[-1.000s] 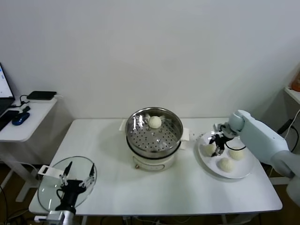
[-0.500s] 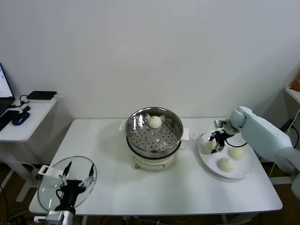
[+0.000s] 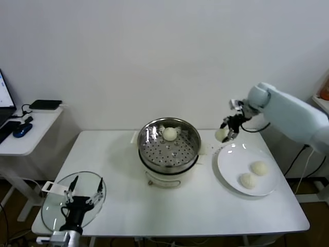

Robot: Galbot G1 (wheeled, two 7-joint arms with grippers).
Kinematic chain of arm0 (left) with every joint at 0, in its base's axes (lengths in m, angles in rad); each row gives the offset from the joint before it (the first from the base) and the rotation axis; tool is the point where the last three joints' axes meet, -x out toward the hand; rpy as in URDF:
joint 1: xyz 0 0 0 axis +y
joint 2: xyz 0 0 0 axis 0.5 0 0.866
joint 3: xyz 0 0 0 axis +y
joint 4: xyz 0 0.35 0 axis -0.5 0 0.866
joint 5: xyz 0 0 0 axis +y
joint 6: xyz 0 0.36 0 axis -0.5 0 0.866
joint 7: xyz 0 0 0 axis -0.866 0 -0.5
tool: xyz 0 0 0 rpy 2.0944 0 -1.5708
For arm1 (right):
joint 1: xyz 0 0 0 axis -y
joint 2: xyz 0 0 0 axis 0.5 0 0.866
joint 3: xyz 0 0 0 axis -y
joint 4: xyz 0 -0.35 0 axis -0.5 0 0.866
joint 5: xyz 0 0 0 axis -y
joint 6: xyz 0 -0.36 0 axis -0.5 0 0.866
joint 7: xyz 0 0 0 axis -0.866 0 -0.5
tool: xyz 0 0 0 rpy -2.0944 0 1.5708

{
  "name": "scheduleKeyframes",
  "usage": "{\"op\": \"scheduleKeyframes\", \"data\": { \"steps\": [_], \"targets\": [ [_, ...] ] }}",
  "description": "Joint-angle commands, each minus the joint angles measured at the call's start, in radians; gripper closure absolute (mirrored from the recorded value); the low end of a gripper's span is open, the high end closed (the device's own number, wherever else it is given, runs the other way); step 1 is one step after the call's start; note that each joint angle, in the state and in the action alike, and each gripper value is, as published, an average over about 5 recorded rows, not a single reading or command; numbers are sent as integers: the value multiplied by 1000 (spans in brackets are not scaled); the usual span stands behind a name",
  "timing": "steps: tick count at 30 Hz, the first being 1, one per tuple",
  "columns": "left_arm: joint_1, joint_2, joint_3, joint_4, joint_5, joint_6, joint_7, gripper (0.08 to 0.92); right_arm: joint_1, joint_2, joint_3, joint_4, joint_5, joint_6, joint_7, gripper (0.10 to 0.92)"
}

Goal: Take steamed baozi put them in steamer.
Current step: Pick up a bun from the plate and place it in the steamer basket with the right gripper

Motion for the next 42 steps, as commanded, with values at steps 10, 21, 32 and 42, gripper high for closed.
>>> {"op": "scheduleKeyframes", "data": {
  "steps": [10,21,32,42],
  "targets": [
    [-1,-1,7,-18,5,-10,2,177,210,371,-249,-20,352,-95,2,338],
    [4,0,0,-26,4,-14,1,177,25,541,-187,-119,290,-136,40,338],
    [16,3,-6,-23,-5,-24,-2,177,-62,567,-123,-207,185,-133,47,330],
    [21,2,-5,-19,-6,-27,-3,177,-92,567,-89,-225,154,-130,55,325]
  ]
}}
